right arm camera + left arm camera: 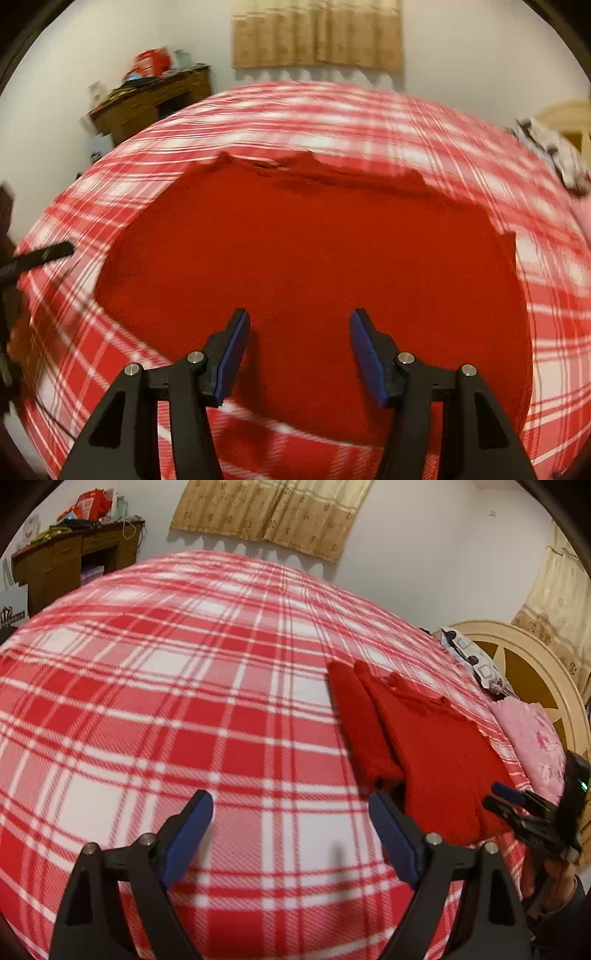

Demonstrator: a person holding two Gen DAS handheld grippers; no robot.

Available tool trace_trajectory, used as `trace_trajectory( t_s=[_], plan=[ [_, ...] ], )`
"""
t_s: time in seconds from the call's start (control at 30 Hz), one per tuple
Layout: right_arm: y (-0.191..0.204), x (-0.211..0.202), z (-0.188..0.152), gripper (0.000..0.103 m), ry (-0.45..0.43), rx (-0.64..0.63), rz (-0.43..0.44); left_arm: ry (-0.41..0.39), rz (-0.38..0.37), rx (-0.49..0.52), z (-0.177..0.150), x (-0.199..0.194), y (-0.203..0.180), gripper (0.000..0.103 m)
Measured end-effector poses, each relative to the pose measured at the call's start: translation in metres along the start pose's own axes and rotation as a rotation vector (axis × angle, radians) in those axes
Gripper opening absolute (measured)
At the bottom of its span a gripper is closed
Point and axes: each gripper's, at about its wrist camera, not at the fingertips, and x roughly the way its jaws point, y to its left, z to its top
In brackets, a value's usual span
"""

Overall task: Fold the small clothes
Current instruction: 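Close the left gripper on the folded sweater's side edge while the right gripper grasps beside it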

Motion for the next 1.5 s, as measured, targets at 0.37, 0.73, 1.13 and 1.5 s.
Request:
trace_trajectory(
  t_s=[0.37, 0.73, 1.13, 1.5],
  plan=[
    [0.111, -0.003, -0.019, 0.058, -0.031, -0.345, 0.033, 0.035, -0.191, -0.017, 0.026, 0.018, -0.017, 0.089],
    [0.151, 0.019, -0.016, 0.058, -0.029, -0.421, 0.006, 0.102, -0.282, -0.041, 0.043, 0.052, -0.037, 0.093],
    [0.156, 0.033, -0.008, 0.058, -0.051, -0.396, -0.037, 0.168, -0.251, -0.040, 0.052, 0.092, -0.048, 0.092],
    [0.156, 0.037, -0.004, 0.056, -0.050, -0.386, -0.034, 0.170, -0.255, -0.039, 0.058, 0.102, -0.042, 0.073]
  ],
)
